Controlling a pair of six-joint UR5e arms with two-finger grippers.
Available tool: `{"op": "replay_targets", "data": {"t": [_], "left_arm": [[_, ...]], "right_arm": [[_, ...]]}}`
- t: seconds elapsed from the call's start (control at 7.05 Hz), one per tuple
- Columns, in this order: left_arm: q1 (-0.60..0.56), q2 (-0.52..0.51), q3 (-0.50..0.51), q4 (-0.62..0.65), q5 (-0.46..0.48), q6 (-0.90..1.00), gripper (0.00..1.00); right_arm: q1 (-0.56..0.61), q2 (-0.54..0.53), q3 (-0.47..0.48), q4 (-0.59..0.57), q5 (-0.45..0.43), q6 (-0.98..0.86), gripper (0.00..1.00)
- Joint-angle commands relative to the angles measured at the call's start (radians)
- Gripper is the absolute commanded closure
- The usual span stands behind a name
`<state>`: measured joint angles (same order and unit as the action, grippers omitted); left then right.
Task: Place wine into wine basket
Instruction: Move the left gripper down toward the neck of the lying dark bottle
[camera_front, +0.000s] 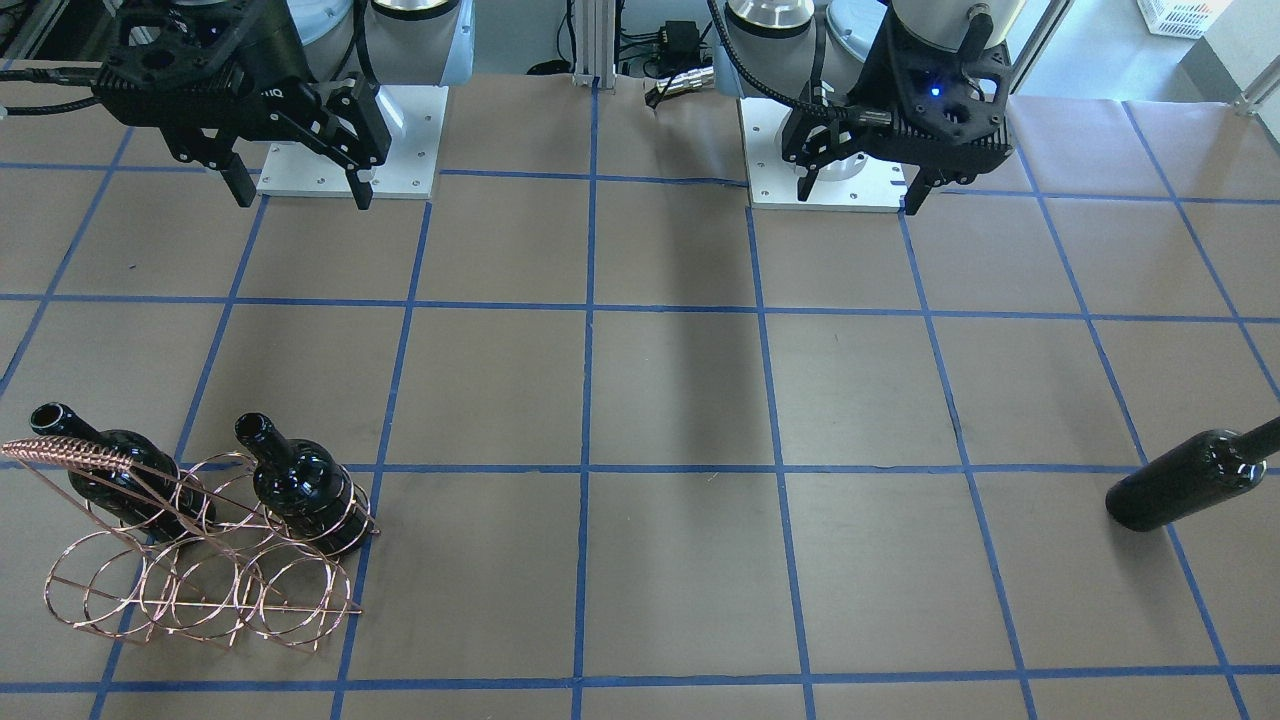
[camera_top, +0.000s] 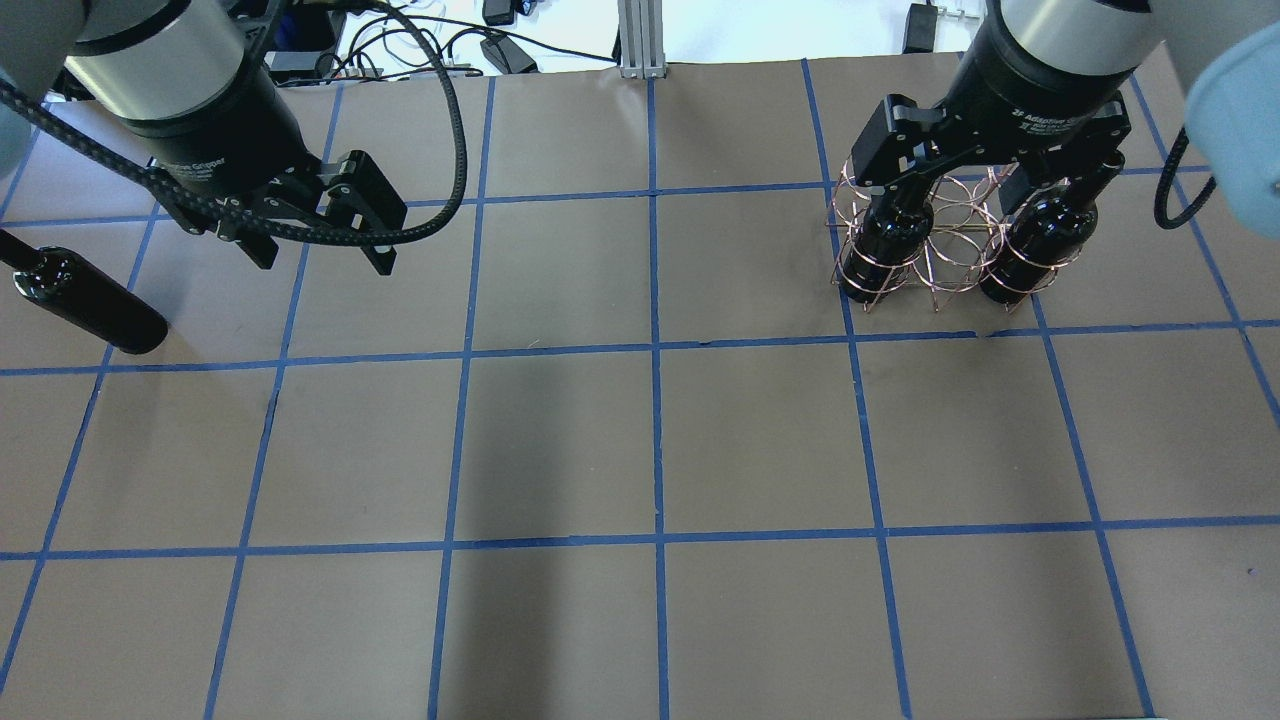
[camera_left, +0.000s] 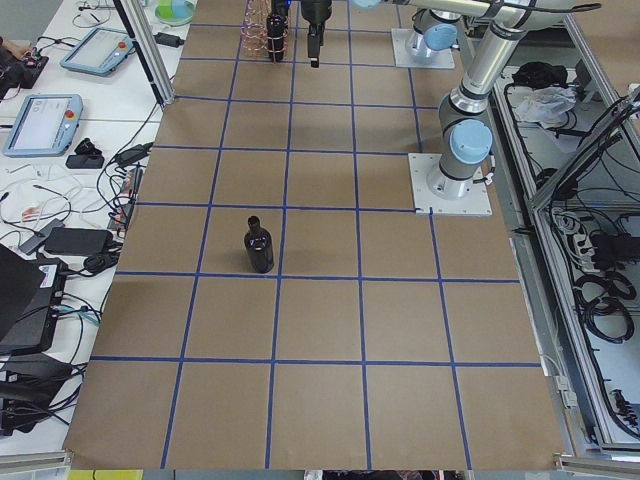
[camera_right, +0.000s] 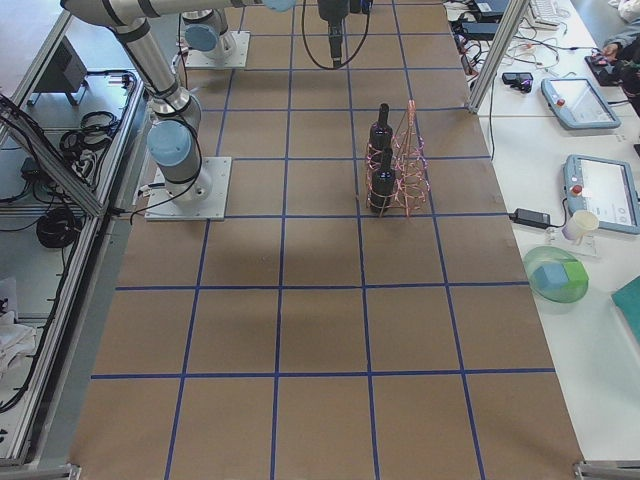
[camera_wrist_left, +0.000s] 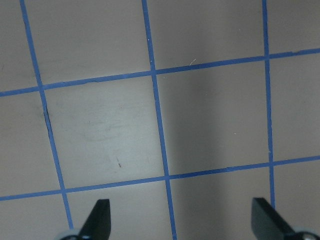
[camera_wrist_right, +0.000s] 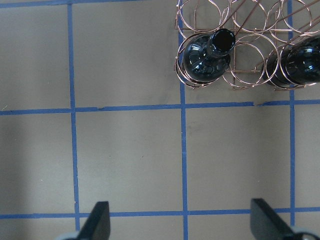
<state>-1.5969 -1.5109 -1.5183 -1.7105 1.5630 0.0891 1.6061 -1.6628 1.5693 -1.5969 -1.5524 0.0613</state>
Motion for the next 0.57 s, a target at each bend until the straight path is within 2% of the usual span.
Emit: {"op": "replay_targets", "data": {"t": [0.0, 0.43], "left_arm": [[0.005, 0.0, 0.001, 0.011, 0.0, 0.004, 0.0], [0.002, 0.006, 0.001, 0.02, -0.009, 0.0, 0.0]], "right_arm": [[0.0, 0.0, 0.0, 0.0, 0.0, 0.0, 0.0], [0.0, 0.0, 0.0, 0.0, 0.0, 0.0, 0.0]]}}
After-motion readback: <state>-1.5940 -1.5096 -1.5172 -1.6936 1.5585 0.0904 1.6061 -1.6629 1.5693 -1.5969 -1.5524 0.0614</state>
